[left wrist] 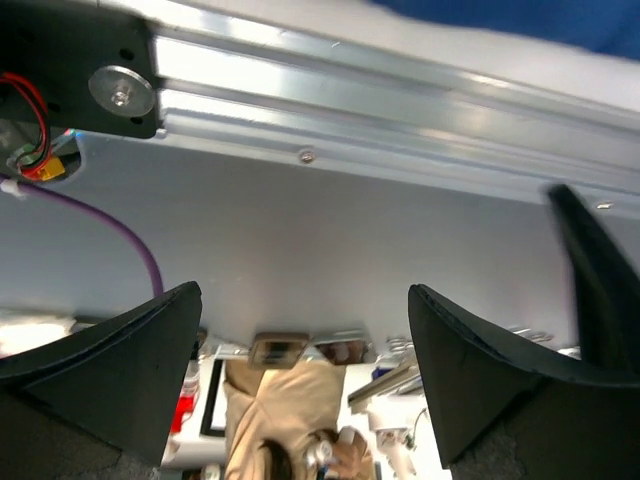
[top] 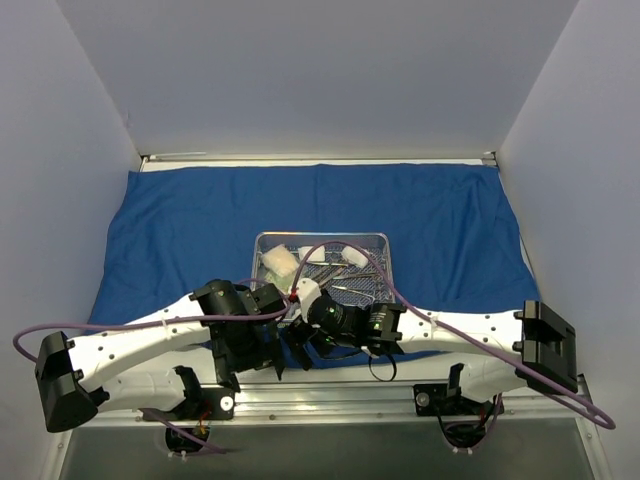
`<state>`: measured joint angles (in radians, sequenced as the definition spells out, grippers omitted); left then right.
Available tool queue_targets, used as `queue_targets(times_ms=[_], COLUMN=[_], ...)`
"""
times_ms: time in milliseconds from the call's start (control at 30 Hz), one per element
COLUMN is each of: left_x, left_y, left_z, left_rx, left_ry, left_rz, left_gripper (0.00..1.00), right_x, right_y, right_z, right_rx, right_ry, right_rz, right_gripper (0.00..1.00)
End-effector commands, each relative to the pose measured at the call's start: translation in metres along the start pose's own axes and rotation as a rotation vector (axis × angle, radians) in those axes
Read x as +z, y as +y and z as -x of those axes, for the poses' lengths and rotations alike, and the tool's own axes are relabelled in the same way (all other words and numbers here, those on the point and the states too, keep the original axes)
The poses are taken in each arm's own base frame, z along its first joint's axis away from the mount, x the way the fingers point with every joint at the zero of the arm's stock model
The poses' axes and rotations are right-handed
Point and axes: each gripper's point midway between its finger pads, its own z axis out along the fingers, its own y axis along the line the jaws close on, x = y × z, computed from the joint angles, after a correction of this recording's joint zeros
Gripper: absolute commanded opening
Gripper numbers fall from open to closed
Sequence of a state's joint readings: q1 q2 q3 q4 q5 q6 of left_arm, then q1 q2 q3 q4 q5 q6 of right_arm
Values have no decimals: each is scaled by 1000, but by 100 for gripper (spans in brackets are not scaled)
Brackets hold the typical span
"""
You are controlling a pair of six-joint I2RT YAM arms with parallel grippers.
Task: Open and lay out the surgical kit
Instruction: Smooth out the surgical kit at the center of the board.
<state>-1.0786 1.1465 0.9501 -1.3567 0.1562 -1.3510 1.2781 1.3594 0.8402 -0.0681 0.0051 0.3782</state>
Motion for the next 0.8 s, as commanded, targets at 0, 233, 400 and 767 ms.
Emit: queue_targets(times_ms=[0, 233, 400, 767], left_x=[-41, -100, -127, -44], left_y=[39, 54, 58, 116], left_z=[12, 126, 221, 306], left_rx=[-67, -314, -485, -689], left_ry=[-116, -501, -668, -482], left_rz=[162, 47, -117, 225], left_gripper=[94, 94, 94, 94], right_x=[-2, -8, -6, -73], right_y=[-1, -7, -45, -237], right_z=[16, 65, 98, 90], right_rx=[-4, -63, 66, 485], right_ry=[-64, -168, -211, -308], right_rz=[-67, -136, -187, -526], right_gripper=[89, 92, 93, 100])
